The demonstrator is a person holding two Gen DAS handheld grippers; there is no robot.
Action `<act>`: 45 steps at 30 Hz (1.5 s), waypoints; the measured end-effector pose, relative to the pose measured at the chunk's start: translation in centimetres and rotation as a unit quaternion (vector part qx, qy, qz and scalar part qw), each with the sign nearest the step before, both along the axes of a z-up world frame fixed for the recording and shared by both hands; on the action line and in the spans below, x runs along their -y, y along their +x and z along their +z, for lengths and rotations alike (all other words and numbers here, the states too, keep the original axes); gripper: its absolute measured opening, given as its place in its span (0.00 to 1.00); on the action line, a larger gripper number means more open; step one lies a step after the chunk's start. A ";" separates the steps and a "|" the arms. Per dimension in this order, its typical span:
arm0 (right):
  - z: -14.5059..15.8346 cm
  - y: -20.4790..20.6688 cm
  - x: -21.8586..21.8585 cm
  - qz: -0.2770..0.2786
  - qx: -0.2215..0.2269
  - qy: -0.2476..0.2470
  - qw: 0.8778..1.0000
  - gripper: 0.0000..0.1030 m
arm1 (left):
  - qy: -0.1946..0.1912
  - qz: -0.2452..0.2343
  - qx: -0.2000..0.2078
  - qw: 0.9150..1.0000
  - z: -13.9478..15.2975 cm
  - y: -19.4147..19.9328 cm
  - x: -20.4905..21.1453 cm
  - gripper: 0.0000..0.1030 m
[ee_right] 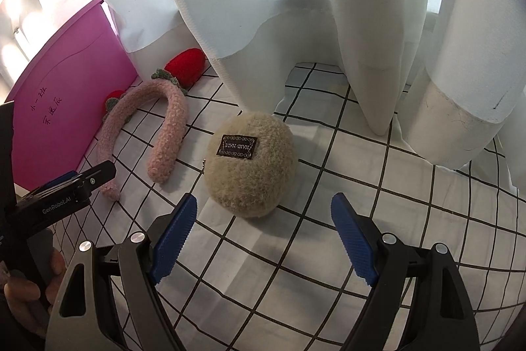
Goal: Organize jewelry
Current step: 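Grasp the beige fuzzy pouch with the right tool while the left tool grasps the pink headband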
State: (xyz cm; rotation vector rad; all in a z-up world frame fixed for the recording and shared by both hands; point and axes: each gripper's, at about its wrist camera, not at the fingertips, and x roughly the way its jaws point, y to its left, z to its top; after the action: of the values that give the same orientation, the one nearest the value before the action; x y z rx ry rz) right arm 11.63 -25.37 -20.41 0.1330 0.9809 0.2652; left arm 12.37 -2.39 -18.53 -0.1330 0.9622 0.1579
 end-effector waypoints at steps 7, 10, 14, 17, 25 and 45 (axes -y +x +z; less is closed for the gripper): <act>-1.0 1.6 -1.1 -0.005 0.000 -0.013 1.000 0.78 | 0.000 0.011 -0.002 1.000 -0.7 1.6 -0.7 0.94; -1.2 2.3 -1.4 -0.010 0.004 -0.022 1.000 0.78 | -0.005 0.018 -0.012 1.000 -1.3 2.4 -1.1 0.94; -1.2 2.9 -2.1 -0.005 0.011 -0.043 0.999 0.78 | 0.006 0.028 -0.013 1.000 -1.6 3.3 -1.6 0.94; -1.2 3.4 -2.5 -0.009 0.013 -0.057 0.998 0.78 | 0.007 0.030 -0.017 0.999 -2.0 3.8 -1.9 0.94; -1.1 4.8 -3.5 -0.011 0.018 -0.088 0.996 0.78 | 0.008 0.029 -0.024 0.999 -2.7 5.7 -2.0 0.94; -0.9 3.1 -3.7 -0.002 0.040 -0.104 0.994 0.73 | 0.015 0.020 -0.006 1.000 -2.4 7.6 -0.8 0.68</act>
State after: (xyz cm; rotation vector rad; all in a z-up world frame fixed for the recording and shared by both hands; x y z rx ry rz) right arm 14.68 -21.65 -21.29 -0.0656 0.9223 0.1630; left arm 19.96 -1.61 -20.90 -0.1233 0.9690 0.2102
